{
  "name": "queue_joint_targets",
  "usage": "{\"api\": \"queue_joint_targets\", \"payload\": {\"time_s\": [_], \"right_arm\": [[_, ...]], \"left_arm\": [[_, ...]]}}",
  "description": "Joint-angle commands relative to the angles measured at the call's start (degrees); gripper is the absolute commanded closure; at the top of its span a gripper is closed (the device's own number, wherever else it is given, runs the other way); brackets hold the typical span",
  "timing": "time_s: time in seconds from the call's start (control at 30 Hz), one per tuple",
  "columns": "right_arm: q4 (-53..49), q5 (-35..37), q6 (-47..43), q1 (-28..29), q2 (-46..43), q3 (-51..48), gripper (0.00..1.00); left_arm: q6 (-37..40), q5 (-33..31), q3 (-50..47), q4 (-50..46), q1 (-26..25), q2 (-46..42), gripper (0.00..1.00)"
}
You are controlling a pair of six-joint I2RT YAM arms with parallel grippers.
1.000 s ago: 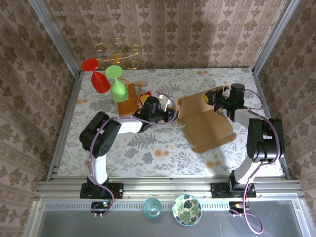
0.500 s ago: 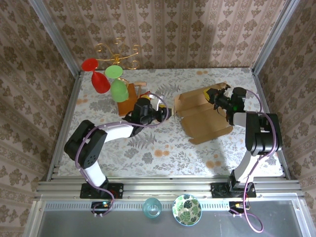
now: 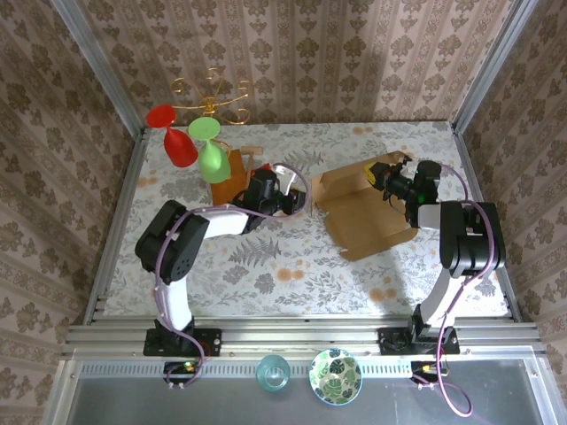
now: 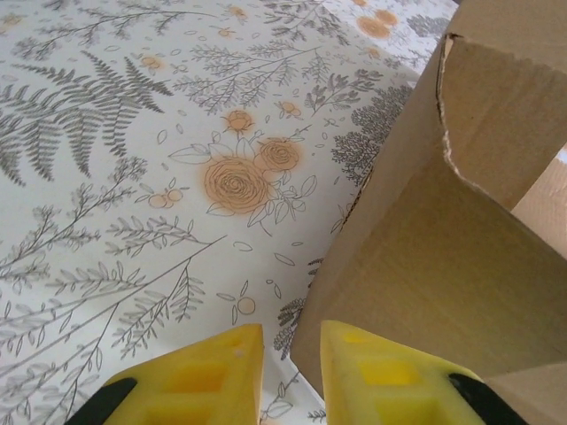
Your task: Fold the paper box
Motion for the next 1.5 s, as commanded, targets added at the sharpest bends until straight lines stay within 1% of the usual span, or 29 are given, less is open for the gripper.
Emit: {"api": "queue_joint_targets", "payload": {"time_s": [0.0,0.17,0.27,0.67,0.83,1.23,1.47], "right_arm": [[-1.41,-2.1,-1.6,-0.46,0.51,0.1,1.0],[-1.47,-2.14,-1.61,-0.47,1.01,0.42,1.0],[-1.59,-2.16,-1.53,-0.44,1.26,0.84,1.0],[-0.8,-1.76,-1.16,-0.48,1.81,0.93,1.0],[0.3,-1.67,-0.56,-0.46,1.88,0.95,1.0],[4.11,-1.75,1.21,-0.46,2.62,0.31,1.0],[3.96,-1.67,1.13,-0.48,2.71,0.16,1.0]], "left_arm": [[7.47,4.83,2.96,-0.91,-0.07,2.37,0.76],[10.96,9.31,4.98,-2.04,-0.84,4.36,0.77],[12.52,10.01,5.28,-3.02,-1.88,4.39,0.77],[8.62,8.58,6.07,0.1,-3.96,5.42,0.76],[7.89,8.08,6.27,0.77,-5.31,4.87,0.73],[5.97,6.72,7.6,1.84,-6.04,5.89,0.71],[5.08,3.44,8.97,1.87,-7.07,7.25,0.62]]}}
